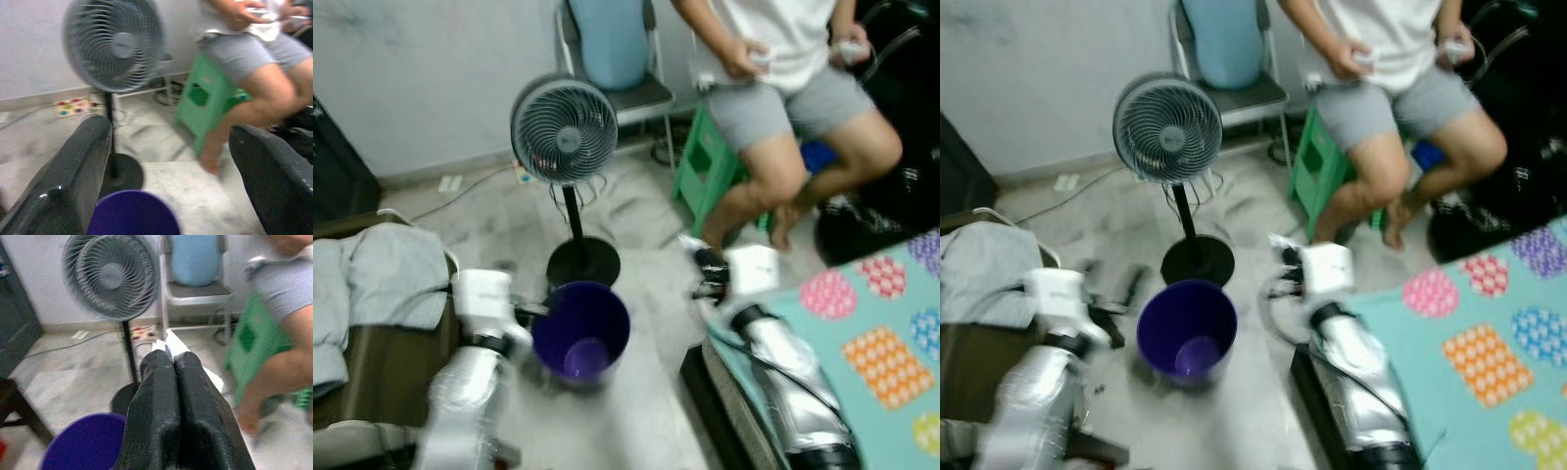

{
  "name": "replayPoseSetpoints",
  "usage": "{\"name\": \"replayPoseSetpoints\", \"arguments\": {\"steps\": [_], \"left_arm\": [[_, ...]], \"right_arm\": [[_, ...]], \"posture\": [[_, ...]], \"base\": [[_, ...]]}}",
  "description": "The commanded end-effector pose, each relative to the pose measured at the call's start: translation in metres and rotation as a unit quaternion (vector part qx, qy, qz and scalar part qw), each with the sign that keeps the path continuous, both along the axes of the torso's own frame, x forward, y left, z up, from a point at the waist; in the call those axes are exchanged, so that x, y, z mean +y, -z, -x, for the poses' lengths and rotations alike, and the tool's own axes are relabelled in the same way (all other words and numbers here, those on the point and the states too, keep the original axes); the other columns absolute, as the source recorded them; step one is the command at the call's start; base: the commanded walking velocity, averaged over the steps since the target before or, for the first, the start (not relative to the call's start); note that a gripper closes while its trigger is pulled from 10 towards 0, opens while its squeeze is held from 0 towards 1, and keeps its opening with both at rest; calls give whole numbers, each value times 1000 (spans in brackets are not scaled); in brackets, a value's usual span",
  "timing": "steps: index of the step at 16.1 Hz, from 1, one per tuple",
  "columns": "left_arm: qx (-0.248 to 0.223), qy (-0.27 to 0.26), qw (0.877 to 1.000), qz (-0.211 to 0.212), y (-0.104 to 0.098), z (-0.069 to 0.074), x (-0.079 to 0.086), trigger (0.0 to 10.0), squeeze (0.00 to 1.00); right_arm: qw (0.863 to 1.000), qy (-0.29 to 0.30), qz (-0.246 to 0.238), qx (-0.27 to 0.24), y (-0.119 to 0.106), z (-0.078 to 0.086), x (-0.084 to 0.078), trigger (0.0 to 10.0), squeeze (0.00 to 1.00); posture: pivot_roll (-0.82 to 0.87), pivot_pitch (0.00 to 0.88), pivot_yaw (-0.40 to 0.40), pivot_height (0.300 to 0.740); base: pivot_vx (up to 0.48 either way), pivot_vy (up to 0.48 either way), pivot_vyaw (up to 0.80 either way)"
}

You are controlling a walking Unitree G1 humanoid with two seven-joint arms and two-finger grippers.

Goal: Clean up the room

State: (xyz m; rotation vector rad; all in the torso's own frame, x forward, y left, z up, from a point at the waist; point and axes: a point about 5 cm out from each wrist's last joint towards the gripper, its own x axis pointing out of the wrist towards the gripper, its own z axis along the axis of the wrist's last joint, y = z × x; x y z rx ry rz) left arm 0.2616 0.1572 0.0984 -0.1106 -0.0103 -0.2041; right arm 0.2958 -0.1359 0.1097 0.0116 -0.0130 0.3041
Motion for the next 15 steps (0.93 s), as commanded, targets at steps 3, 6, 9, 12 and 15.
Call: {"name": "replayPoseSetpoints", "arguments": {"steps": [3,6,9,12,15], "left_arm": [[0,-17,1000,-19,-1,-1,15,10000,0],[5,-22,999,-25,1,-2,16,10000,0],[5,-27,999,-32,1,-3,17,10000,0],[6,-29,999,-36,1,-3,18,10000,0],[7,-31,999,-37,2,-4,18,10000,0]], "right_arm": [[1000,-23,-9,-16,-6,-1,13,10000,0],[999,-26,-10,-18,-6,-1,15,10000,0],[999,-28,-12,-18,-6,-1,16,10000,0],[999,-29,-14,-19,-6,-2,17,10000,0],[999,-30,-14,-19,-5,-2,17,10000,0]], "posture": [[-21,133,-7,740],[-17,128,-3,740],[-16,124,-2,740],[-13,121,-1,740],[-13,121,-1,740]], "base": [[207,0,0],[0,0,577],[0,0,781],[0,0,781],[0,0,781]]}}
